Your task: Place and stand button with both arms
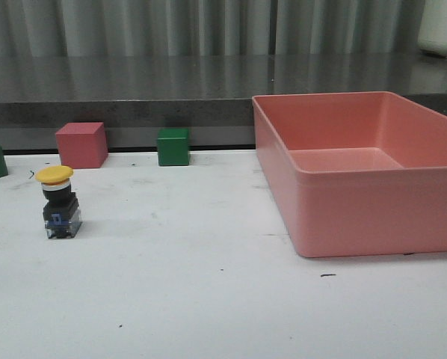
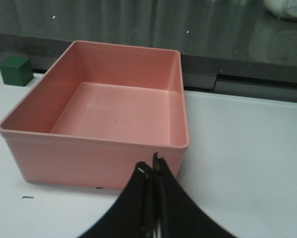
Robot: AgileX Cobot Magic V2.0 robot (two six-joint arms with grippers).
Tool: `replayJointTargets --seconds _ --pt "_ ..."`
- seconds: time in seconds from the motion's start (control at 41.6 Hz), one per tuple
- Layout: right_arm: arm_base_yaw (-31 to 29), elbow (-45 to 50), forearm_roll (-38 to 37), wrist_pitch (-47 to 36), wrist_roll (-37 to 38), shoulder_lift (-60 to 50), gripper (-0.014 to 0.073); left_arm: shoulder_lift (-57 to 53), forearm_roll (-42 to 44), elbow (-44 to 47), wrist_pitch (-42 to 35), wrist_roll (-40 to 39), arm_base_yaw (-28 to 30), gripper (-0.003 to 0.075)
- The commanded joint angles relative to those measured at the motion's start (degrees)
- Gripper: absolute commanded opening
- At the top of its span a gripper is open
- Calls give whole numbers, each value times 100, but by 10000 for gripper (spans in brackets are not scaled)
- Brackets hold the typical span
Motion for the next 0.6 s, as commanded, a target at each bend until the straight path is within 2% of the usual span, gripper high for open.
replayJointTargets --seconds 0.0,0.312,0.577 --pt "-138 329 -54 -1154 -50 -301 -68 -139 -62 87 -494 -8 2 -20" --pt "-231 1275 -15 -2517 -50 -536 -68 -129 -62 87 -485 -8 2 -20" --pt "-304 1286 36 -2444 -50 -536 -68 -129 -62 87 -485 -8 2 -20"
